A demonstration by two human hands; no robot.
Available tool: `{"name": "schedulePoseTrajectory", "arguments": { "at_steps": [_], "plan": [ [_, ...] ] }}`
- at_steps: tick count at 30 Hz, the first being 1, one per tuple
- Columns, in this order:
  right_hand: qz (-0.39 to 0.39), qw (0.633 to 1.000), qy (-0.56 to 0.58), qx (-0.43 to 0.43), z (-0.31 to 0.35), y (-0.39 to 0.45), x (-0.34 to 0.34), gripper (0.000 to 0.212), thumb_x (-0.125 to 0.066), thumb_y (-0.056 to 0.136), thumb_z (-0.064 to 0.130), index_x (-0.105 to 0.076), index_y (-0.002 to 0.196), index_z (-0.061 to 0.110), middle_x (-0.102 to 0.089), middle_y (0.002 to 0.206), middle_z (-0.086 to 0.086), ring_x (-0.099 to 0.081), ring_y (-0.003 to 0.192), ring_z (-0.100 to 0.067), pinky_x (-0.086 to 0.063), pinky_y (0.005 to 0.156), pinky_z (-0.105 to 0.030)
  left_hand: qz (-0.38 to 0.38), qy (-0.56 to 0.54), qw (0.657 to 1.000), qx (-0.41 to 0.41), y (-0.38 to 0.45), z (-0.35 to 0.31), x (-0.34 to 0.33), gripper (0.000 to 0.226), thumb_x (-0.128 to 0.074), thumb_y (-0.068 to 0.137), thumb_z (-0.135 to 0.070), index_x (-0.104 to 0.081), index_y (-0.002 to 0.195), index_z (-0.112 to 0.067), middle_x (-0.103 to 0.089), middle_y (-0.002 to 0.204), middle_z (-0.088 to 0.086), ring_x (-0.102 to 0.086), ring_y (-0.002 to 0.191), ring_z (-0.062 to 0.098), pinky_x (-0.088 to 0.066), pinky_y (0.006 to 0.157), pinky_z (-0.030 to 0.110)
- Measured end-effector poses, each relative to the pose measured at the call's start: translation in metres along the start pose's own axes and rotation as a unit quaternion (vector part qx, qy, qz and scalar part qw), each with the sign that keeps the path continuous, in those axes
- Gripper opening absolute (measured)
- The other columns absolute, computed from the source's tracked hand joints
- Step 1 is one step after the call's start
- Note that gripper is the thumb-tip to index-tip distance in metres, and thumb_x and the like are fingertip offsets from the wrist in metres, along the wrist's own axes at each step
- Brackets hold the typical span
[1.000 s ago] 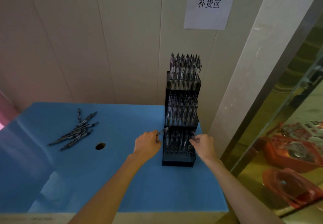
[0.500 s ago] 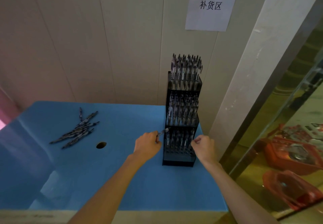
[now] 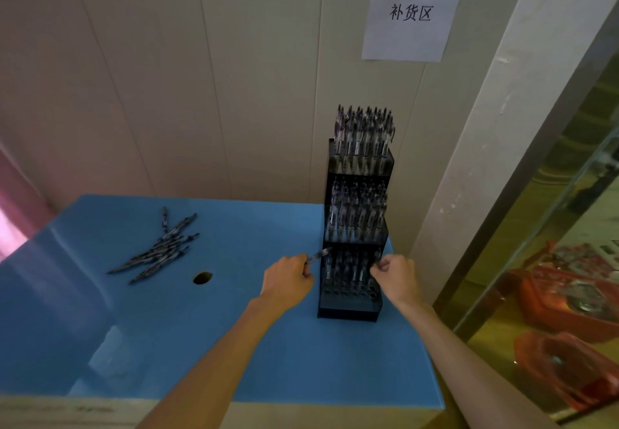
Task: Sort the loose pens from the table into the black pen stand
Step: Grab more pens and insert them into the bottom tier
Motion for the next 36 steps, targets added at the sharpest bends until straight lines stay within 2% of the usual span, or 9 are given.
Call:
{"name": "schedulePoseTrajectory", "arguments": {
  "at_steps": [11,15,17,20,22,24,28,32,36],
  "plan": [
    [0.012,1.0,-0.005,-0.007,-0.014,-0.001,-0.01,0.025,-0.073,0.088,0.02,-0.069,0.065,0.011,-0.065,0.055,0.0,-0.063,0.051,-0.014,-0.059,0.056,-0.04,0.003,-0.002,1.0,0.003,-0.002,0.0,-0.003,0.01,-0.05,0.091,-0.019,-0.049,0.082,-0.015,-0.06,0.074,0.005,-0.048,0.061,0.019,-0.038,0.053,0.03],
    [0.003,1.0,-0.014,-0.018,-0.011,-0.003,-0.008,0.047,-0.072,0.085,0.016,-0.044,0.047,0.015,-0.044,0.042,0.001,-0.044,0.04,-0.015,-0.053,0.05,-0.035,0.002,-0.002,1.0,-0.001,-0.002,-0.003,-0.005,0.01,-0.05,0.092,-0.019,-0.049,0.083,-0.015,-0.056,0.072,0.003,-0.047,0.061,0.019,-0.036,0.052,0.029],
    [0.0,0.999,-0.003,-0.039,-0.009,-0.01,-0.009,0.049,-0.073,0.083,0.017,-0.042,0.045,0.016,-0.042,0.04,-0.001,-0.044,0.038,-0.017,-0.06,0.057,-0.04,0.005,-0.001,1.0,-0.002,-0.001,-0.006,-0.007,0.01,-0.05,0.092,-0.018,-0.048,0.083,-0.016,-0.057,0.073,0.003,-0.048,0.061,0.02,-0.038,0.054,0.03],
    [0.061,0.99,0.104,-0.076,0.009,-0.027,-0.025,0.025,-0.074,0.085,0.016,-0.071,0.061,0.01,-0.069,0.057,-0.004,-0.067,0.055,-0.019,-0.062,0.068,-0.033,0.013,-0.009,1.0,-0.007,0.0,-0.009,-0.009,0.01,-0.051,0.091,-0.018,-0.048,0.082,-0.017,-0.055,0.072,0.002,-0.048,0.062,0.02,-0.038,0.054,0.03],
    [0.122,0.95,0.27,-0.1,0.032,-0.041,-0.038,0.003,-0.076,0.085,0.011,-0.078,0.084,0.013,-0.076,0.078,-0.005,-0.072,0.072,-0.017,-0.06,0.072,-0.027,0.025,-0.018,0.999,-0.014,0.0,-0.013,-0.013,0.015,-0.053,0.09,-0.021,-0.044,0.077,-0.02,-0.052,0.07,-0.001,-0.048,0.063,0.02,-0.037,0.055,0.03],
    [0.15,0.908,0.377,-0.101,0.051,-0.047,-0.043,0.014,-0.077,0.085,0.009,-0.077,0.099,0.012,-0.077,0.093,-0.006,-0.073,0.085,-0.016,-0.059,0.076,-0.025,0.037,-0.028,0.999,-0.02,-0.001,-0.017,-0.016,0.021,-0.053,0.089,-0.024,-0.04,0.073,-0.021,-0.052,0.068,0.0,-0.05,0.064,0.023,-0.037,0.055,0.031],
    [0.166,0.885,0.425,-0.094,0.067,-0.048,-0.046,0.017,-0.076,0.087,0.012,-0.076,0.104,0.013,-0.078,0.097,-0.001,-0.072,0.091,-0.012,-0.058,0.081,-0.028,0.056,-0.049,0.997,-0.038,-0.003,-0.021,-0.021,0.027,-0.055,0.092,-0.029,-0.04,0.072,-0.021,-0.056,0.07,0.003,-0.059,0.069,0.028,-0.038,0.054,0.033],
    [0.158,0.881,0.438,-0.087,0.073,-0.046,-0.044,0.012,-0.075,0.088,0.012,-0.076,0.1,0.011,-0.078,0.096,-0.004,-0.072,0.09,-0.014,-0.059,0.084,-0.031,0.054,-0.069,0.995,-0.05,-0.005,-0.023,-0.017,0.027,-0.056,0.093,-0.029,-0.04,0.072,-0.024,-0.053,0.067,-0.001,-0.055,0.064,0.023,-0.035,0.051,0.031],
    [0.111,0.876,0.46,-0.089,0.074,-0.041,-0.034,0.008,-0.067,0.094,0.009,-0.072,0.097,0.004,-0.077,0.092,-0.009,-0.074,0.089,-0.024,-0.06,0.082,-0.032,0.046,-0.004,0.997,-0.055,-0.004,-0.015,-0.011,0.014,-0.058,0.091,-0.031,-0.051,0.09,-0.019,-0.064,0.087,0.002,-0.062,0.084,0.027,-0.042,0.076,0.035]
  ]
}}
Point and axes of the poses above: each hand's wrist, its own y-axis towards the middle knuckle, its own x-axis out of the back of the hand, z = x × y, the point moved 9 cm from there along y, towards the middle knuckle
